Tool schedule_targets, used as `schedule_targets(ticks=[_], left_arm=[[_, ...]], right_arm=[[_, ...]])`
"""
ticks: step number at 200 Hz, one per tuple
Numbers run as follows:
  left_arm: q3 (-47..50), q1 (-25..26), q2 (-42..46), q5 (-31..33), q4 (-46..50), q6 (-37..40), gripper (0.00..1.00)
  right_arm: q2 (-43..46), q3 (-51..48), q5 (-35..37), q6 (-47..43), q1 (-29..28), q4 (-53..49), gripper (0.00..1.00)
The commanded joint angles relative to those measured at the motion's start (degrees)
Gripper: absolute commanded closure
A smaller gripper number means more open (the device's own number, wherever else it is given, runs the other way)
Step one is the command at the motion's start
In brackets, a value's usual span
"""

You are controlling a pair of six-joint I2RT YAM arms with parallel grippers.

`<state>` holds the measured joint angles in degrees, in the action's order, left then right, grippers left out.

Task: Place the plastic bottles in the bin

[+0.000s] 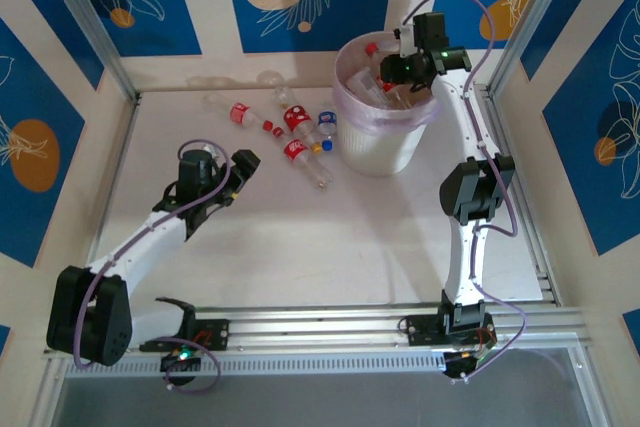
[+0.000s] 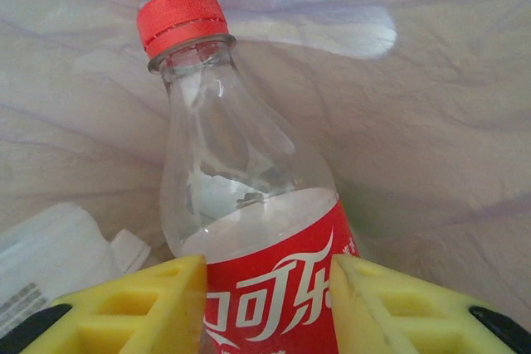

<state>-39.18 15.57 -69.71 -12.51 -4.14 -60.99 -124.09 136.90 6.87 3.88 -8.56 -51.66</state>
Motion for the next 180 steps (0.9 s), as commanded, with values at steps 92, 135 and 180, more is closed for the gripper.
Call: schedule_targets(ticks=[92, 135, 180], left_arm=[[-22.2, 0.4, -15.3, 16.5, 15.1, 14.5, 0.08], [-40.2, -1.7, -32.5, 22.3, 20.0, 12.9, 0.08], [-61.9, -3.4, -50.9, 23.2, 27.3, 11.5, 0.04]], right_arm=[[16.5, 0.6, -7.7, 1.8, -2.7, -5.2, 0.38], [32.0, -22.9, -8.3, 5.2, -3.2, 1.8, 0.35], [43.1, -38.9, -8.4, 6.8, -3.1, 2.9, 0.26]])
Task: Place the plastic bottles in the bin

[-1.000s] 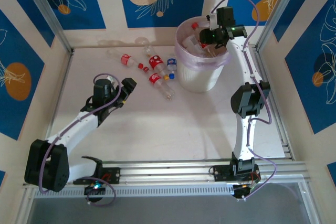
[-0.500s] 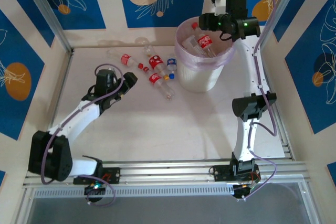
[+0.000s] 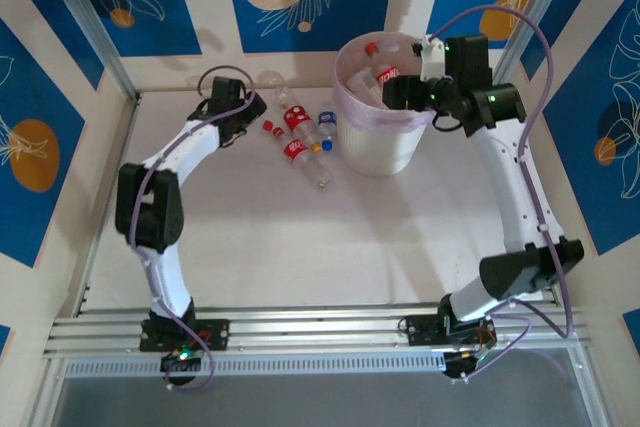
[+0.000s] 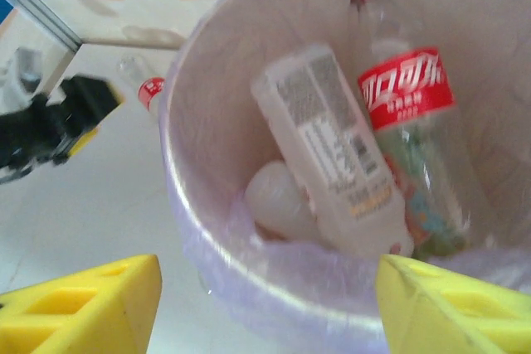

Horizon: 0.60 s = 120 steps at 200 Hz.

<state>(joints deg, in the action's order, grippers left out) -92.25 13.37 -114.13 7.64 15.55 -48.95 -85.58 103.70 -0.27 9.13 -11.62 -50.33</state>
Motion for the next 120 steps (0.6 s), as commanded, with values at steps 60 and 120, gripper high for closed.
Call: schedule_targets(ticks=[60, 120], left_arm=[[-28.1, -3.0, -21.8, 6.9, 16.8, -3.6, 0.04], [-37.0, -4.7, -29.9, 8.0, 20.7, -6.1, 0.07]], right_arm=[[13.5, -20.4, -0.6, 2.5, 0.9, 1.1, 0.24], [17.2, -26.0, -0.9, 2.4, 2.3, 0.3, 0.24]])
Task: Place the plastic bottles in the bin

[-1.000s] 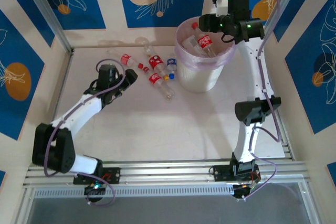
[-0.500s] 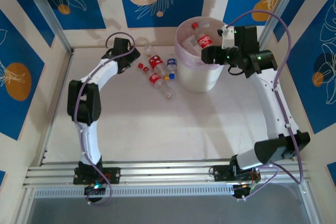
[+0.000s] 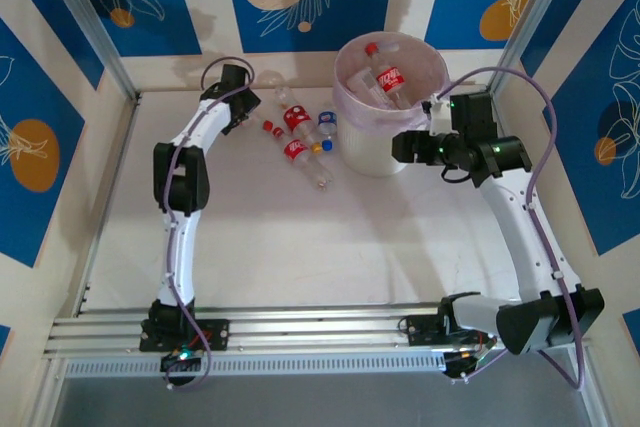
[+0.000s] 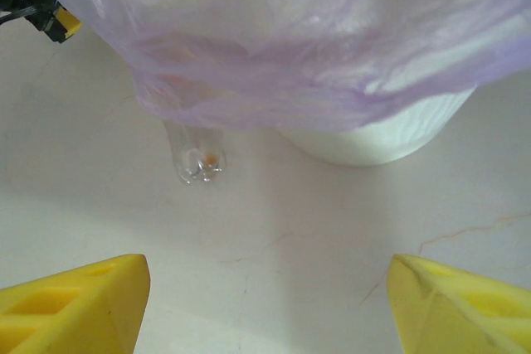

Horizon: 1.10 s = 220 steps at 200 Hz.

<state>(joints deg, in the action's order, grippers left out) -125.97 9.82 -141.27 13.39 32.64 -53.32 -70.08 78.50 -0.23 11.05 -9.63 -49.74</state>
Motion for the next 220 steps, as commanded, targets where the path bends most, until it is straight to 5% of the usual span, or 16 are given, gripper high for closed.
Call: schedule_targets(ticks=[1, 135, 220], left_arm=[[-3.3, -1.1, -2.9, 2.3, 3.7, -1.9, 0.07], [3.5, -2.5, 0.5, 2.2, 0.7, -4.7, 0.41], [31.1, -1.1, 21.9, -7.8, -15.5, 5.1, 0.45]], right_arm=[[1.8, -0.8, -1.0, 0.5, 0.4, -0.3, 0.24], [6.8, -4.7, -1.0, 2.2, 0.5, -2.9, 0.24], [9.7, -7.5, -2.6, 7.7, -1.7, -4.3, 0.24]])
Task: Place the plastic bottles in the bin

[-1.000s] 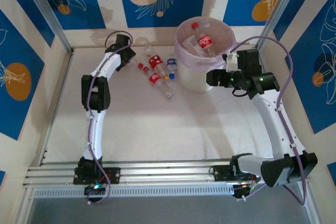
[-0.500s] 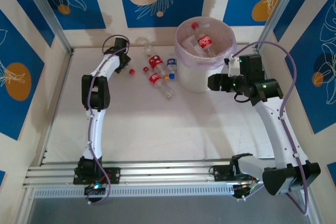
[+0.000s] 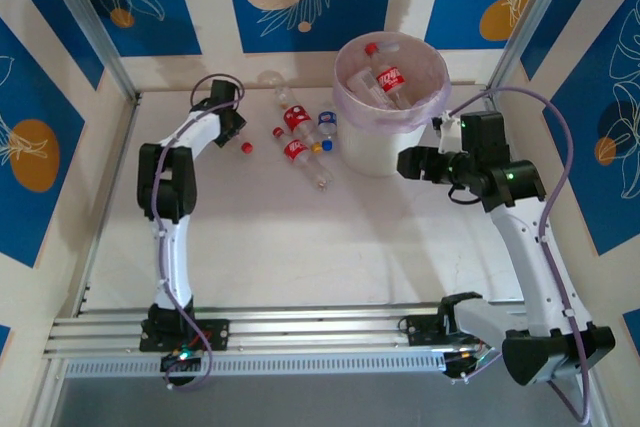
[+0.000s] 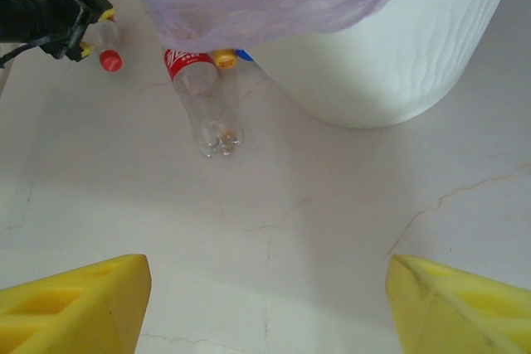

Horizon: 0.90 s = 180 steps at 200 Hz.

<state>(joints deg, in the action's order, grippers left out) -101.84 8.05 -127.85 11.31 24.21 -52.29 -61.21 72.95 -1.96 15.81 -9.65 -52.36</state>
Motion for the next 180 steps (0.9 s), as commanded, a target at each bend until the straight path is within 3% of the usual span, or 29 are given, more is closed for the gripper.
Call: schedule_targets(ticks=[1, 34, 57, 102, 138, 180], left_arm=[[7.4, 0.7, 8.9, -6.0, -7.3, 4.1, 0.45], [20.8, 2.9, 19.9, -15.2, -13.7, 6.7, 0.51], [29.8, 5.8, 28.5, -19.7, -12.8, 10.3, 0.53], [49.6, 10.2, 44.5, -33.3, -22.9, 14.3, 0.56], [56.4, 13.8, 51.7, -39.6, -24.0, 24.1, 0.55], [60.0, 15.6, 54.1, -44.9, -28.7, 27.7, 0.55]], right_arm=[[0.8, -2.0, -0.9, 3.0, -1.7, -1.6, 0.24], [0.4, -1.8, -0.4, 5.7, -5.4, 0.9, 0.25], [-2.5, -0.7, 2.1, 8.6, -12.1, 3.8, 0.25], [-9.8, -3.6, 2.5, 18.8, -23.2, 19.6, 0.24], [-18.3, -1.3, 1.1, 23.7, -25.7, 26.9, 0.18], [-25.6, 2.9, 0.8, 27.5, -27.5, 31.9, 0.13]])
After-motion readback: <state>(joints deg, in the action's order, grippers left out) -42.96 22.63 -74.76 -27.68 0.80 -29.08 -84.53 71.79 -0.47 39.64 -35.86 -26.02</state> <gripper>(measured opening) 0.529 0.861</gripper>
